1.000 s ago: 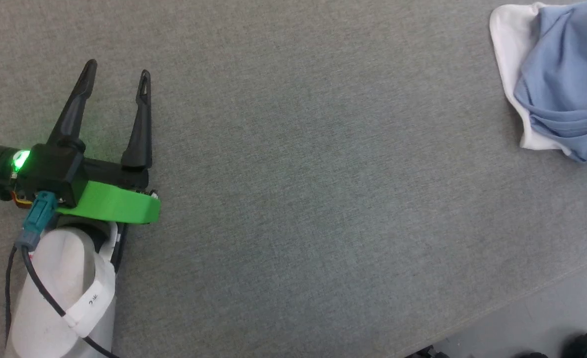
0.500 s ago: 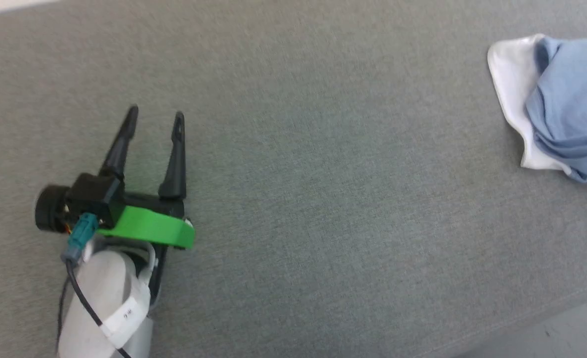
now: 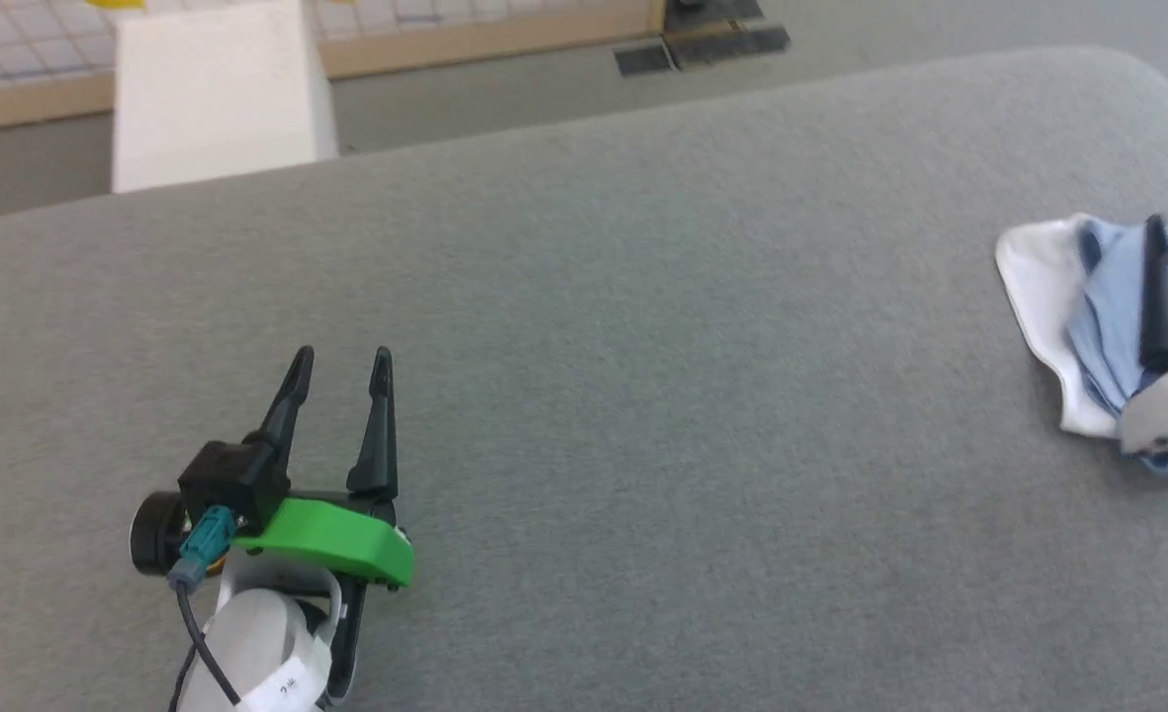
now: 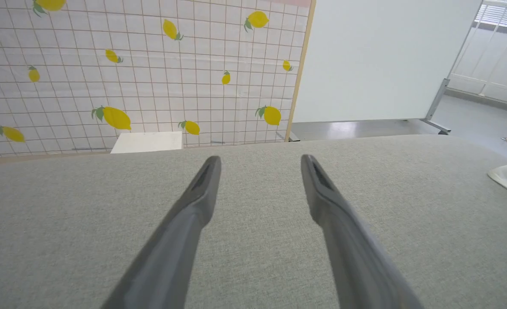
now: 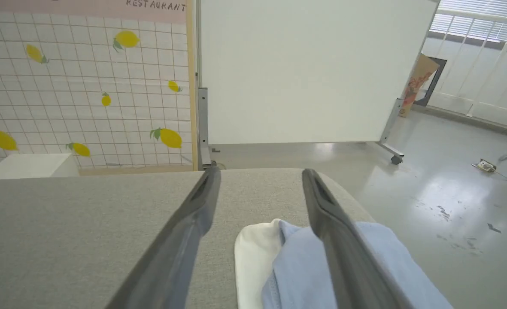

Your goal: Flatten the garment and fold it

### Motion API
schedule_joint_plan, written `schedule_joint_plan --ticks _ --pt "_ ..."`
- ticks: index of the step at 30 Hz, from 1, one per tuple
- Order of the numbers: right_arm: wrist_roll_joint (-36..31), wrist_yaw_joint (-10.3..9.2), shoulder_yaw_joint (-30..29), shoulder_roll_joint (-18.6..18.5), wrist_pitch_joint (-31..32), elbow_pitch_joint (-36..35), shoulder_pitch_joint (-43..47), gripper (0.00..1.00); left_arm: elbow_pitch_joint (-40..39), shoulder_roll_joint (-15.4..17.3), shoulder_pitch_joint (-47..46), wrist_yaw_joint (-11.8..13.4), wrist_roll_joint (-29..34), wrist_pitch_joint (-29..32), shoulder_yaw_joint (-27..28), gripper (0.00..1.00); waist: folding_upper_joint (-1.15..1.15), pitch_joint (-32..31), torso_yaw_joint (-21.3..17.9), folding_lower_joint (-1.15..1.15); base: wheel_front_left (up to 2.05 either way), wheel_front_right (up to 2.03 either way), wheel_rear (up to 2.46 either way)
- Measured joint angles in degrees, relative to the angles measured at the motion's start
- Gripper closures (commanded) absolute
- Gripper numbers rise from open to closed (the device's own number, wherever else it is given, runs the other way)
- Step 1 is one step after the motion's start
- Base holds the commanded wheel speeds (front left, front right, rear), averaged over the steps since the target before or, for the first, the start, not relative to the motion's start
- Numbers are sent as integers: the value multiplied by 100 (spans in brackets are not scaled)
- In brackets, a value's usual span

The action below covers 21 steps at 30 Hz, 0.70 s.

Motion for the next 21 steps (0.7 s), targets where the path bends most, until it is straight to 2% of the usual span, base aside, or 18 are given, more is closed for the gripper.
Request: schedule_joint_plan --ticks 2,5,10,14,21 --pt "344 0 131 130 133 -444 332 0 41 -14 54 1 -19 0 13 0 0 -123 134 0 0 0 0" --pt "511 0 272 181 282 -1040 785 0 134 -55 147 13 -27 -1 9 0 0 -294 349 0 0 0 0" --pt "385 -1 405 426 379 -1805 1267 0 208 -104 283 45 -79 0 15 0 0 -543 698 0 0 0 0" --pt "186 -1 435 808 316 -2024 1611 0 200 -134 363 92 -77 -1 -5 0 0 -719 968 0 0 0 0" --pt "-60 -1 361 1188 65 -2030 2089 0 94 -163 474 92 -76 -1 -96 0 0 -849 1207 0 0 0 0"
